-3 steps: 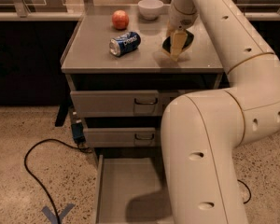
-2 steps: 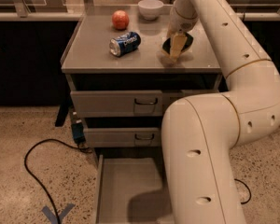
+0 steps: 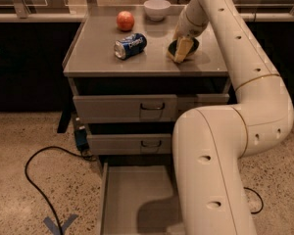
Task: Pick sponge from bottom drawer and place on counter
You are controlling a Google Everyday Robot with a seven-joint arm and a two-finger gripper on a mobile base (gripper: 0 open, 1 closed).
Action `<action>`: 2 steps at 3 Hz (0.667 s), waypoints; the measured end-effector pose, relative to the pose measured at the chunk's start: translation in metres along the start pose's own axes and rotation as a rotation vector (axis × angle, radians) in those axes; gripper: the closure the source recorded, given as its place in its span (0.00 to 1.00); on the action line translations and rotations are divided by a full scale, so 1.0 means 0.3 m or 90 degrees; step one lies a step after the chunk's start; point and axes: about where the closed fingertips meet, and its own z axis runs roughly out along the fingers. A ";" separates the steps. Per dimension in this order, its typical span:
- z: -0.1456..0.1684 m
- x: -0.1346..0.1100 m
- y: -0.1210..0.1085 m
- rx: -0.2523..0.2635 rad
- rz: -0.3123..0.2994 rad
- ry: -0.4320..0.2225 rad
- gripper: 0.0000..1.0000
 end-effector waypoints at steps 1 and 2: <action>-0.002 -0.001 0.001 0.000 0.000 0.000 0.83; -0.002 -0.001 0.001 0.000 0.000 0.000 0.58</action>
Offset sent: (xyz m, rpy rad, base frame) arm -0.0006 0.0001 0.0005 -0.0001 -0.0003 0.0000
